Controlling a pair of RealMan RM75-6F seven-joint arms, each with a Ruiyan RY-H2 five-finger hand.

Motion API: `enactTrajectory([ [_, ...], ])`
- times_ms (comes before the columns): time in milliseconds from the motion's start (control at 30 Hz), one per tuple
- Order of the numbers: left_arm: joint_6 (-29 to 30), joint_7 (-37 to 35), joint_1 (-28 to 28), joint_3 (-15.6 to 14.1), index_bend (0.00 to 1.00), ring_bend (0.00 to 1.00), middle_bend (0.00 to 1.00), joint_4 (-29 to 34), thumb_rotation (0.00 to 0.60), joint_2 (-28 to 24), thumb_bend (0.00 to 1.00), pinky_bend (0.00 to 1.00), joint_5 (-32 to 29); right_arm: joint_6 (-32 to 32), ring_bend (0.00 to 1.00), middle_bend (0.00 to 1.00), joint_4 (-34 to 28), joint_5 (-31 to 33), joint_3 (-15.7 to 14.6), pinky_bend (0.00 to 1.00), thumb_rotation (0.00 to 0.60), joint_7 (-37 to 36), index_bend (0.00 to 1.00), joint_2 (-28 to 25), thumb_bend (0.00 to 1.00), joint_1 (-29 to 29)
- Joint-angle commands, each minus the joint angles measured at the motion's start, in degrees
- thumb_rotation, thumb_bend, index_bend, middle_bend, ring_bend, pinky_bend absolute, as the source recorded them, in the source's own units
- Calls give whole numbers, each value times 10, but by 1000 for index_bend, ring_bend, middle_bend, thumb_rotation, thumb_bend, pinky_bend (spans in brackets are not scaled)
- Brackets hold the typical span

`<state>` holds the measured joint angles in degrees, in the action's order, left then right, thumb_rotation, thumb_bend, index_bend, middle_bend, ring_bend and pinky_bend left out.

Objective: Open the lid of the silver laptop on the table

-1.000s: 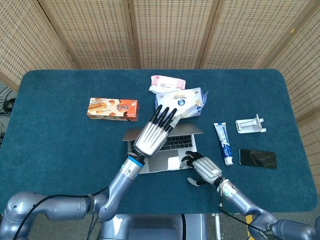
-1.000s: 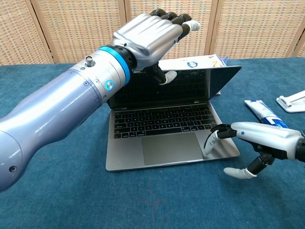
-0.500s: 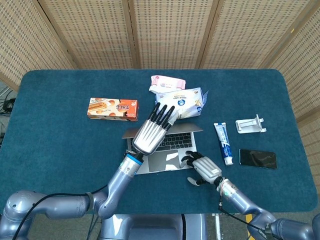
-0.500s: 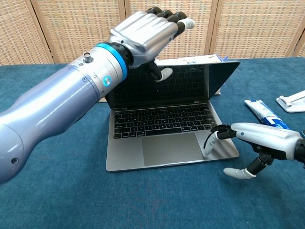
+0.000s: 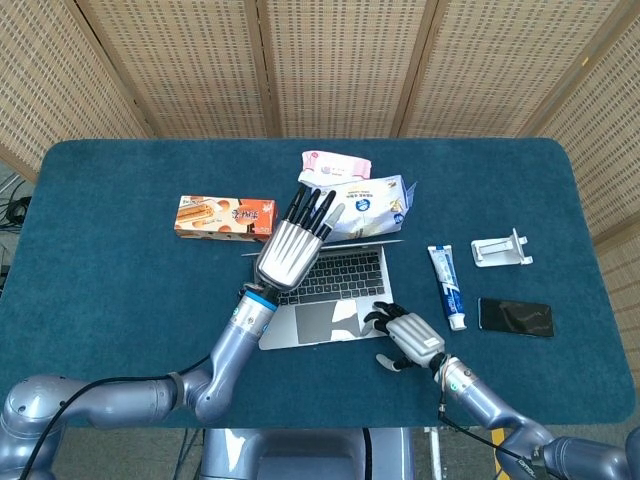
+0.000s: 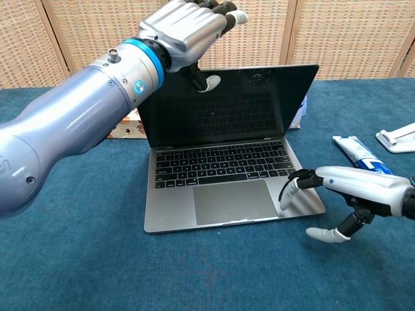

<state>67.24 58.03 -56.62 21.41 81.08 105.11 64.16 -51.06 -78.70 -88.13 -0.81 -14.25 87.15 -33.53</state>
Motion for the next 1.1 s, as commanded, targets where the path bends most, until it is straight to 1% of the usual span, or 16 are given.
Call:
enactTrajectory([
  [33, -4, 2, -4, 2, 0, 0, 0, -9, 546, -3, 378, 0, -9, 0, 12, 238, 0, 1, 0, 101, 600, 0, 317, 0, 414, -1],
  [533, -13, 5, -20, 23, 0, 0, 0, -69, 547, -14, 377, 0, -66, 1, 14, 238, -4, 8, -3, 101, 600, 1, 318, -3, 414, -4],
  [800, -21, 10, -27, 26, 0, 0, 0, -105, 547, -16, 376, 0, -96, 2, 14, 238, -2, 10, -4, 101, 600, -1, 317, -2, 414, -5],
  [1000, -26, 11, -37, 28, 0, 0, 0, -130, 546, -14, 375, 0, -107, 1, 14, 238, -1, 11, -5, 101, 600, -3, 317, -2, 414, -5],
  [1100, -29, 10, -43, 32, 0, 0, 0, -142, 546, -14, 374, 0, -116, 0, 14, 238, 0, 12, -5, 101, 600, -4, 317, -2, 414, -5],
])
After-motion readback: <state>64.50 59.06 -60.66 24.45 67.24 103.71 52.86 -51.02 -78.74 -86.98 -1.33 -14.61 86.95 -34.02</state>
